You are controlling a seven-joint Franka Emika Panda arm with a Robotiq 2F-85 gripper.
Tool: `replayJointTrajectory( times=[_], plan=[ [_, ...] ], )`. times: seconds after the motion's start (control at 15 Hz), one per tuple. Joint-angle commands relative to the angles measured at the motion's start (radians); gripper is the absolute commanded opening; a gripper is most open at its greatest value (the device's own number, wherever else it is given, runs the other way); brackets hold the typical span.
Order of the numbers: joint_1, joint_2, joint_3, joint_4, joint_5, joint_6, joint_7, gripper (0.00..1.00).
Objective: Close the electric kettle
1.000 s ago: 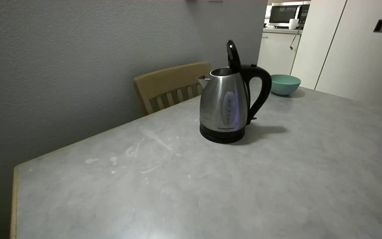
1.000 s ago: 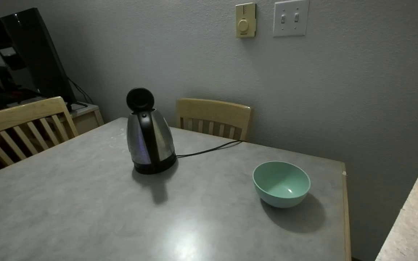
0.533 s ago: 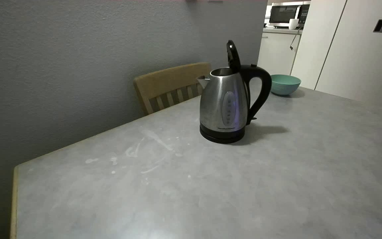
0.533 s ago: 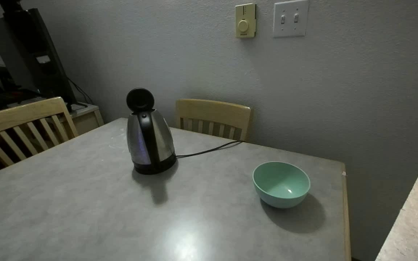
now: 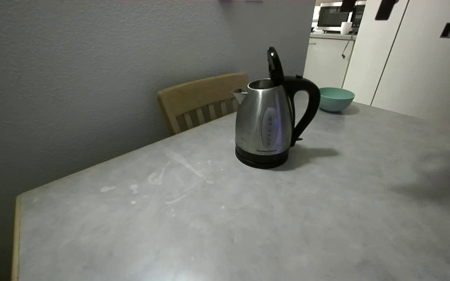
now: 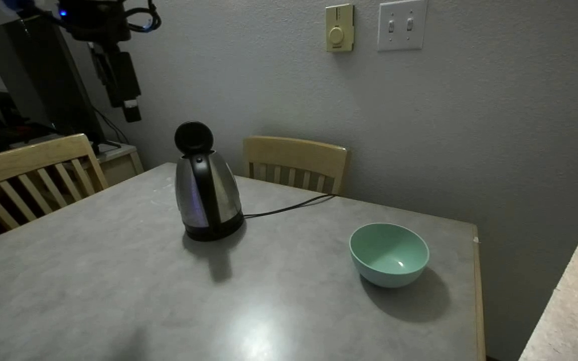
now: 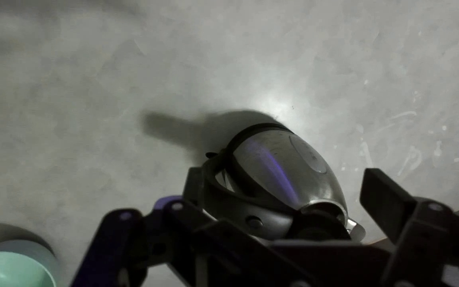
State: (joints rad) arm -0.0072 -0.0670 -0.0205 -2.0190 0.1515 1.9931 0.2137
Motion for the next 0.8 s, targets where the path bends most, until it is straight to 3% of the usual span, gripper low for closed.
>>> replayJointTrajectory(
  times=[0.0, 0.4, 0.73],
  plan=[
    [0.007, 0.123, 0.013, 0.133, 0.002, 0.02, -0.042, 1.0],
    [-0.001, 0.223, 0.015, 0.227, 0.038, 0.054, -0.118, 1.0],
    [0.012, 0.192, 0.014, 0.184, -0.006, 0.069, -0.057, 1.0]
  ],
)
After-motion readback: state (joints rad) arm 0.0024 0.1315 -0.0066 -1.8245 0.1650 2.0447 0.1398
